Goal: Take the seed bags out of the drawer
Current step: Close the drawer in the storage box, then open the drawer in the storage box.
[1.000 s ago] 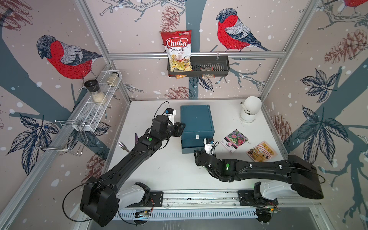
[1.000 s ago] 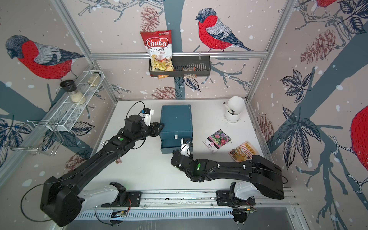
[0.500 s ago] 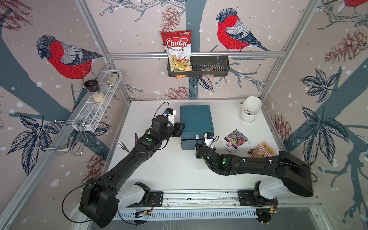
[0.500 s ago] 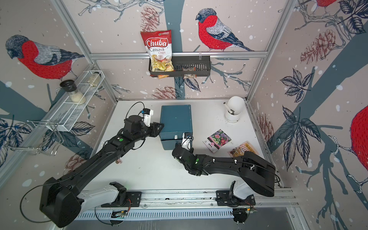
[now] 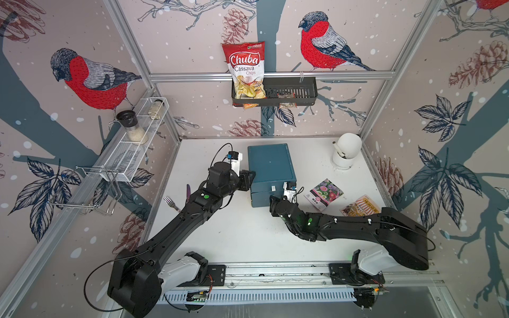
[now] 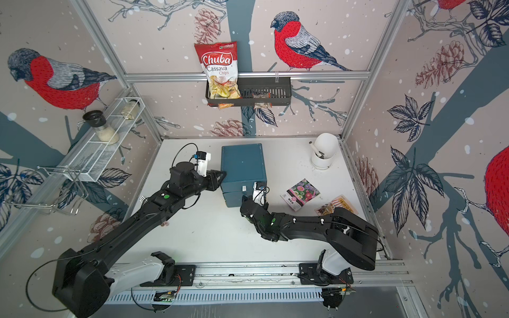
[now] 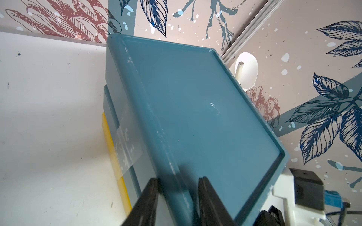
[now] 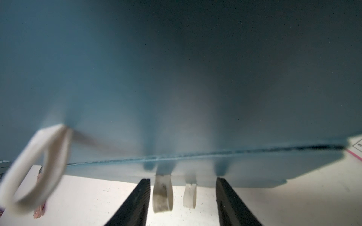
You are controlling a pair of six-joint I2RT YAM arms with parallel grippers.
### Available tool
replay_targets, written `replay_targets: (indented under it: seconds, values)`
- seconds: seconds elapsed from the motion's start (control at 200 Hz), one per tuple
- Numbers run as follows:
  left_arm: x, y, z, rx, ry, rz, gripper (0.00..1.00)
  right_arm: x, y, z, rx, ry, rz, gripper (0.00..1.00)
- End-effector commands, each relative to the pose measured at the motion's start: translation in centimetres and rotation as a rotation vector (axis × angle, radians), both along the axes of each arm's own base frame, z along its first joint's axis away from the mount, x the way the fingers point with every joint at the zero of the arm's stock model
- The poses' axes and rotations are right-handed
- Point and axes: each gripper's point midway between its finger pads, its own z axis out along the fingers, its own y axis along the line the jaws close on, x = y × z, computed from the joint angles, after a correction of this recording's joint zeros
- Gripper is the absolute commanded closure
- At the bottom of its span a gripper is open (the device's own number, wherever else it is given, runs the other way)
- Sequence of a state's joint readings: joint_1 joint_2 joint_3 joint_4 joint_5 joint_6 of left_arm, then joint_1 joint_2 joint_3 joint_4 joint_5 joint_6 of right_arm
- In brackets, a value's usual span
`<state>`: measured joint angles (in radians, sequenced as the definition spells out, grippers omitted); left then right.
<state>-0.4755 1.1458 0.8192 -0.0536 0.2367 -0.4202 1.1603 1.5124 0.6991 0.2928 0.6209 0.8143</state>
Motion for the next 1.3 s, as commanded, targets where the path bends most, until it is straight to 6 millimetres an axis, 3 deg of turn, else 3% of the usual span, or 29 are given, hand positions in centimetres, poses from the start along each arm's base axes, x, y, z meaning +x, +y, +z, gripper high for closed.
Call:
replay_targets:
  seconds: [0.0,0.13,0.375,0.685,0.85,0.955,1.291]
  values:
    - [-3.4,0.9,-5.6,0.127,0.213,-0.054,0.63,0.2,-0.2,0.1,-0.001,-0.01,-0.018,0.37]
    - [-3.4,1.1,-5.6,0.136,0.204,-0.047,0.62,-0.5,0.0,0.3,0.0,-0.024,-0.004,0.35]
    - [-3.1,1.2,-5.2,0.12,0.207,-0.022,0.54,-3.7,0.8,2.2,-0.039,-0.1,0.029,0.35]
    - [-2.4,-0.2,0.1,0.0,0.13,-0.045,0.5,-7.6,-1.1,3.4,-0.018,-0.105,0.008,0.34]
    - [-1.8,0.4,3.0,0.002,0.071,-0.006,0.5,-8.2,-2.9,2.9,0.031,-0.08,-0.01,0.34]
    - [-2.0,1.2,4.1,-0.013,0.038,0.034,0.49,-8.2,-4.1,3.7,0.095,-0.077,-0.027,0.34]
    - [-3.7,1.7,1.3,-0.046,0.087,0.134,0.49,-8.6,-6.3,4.0,0.223,-0.059,-0.011,0.33]
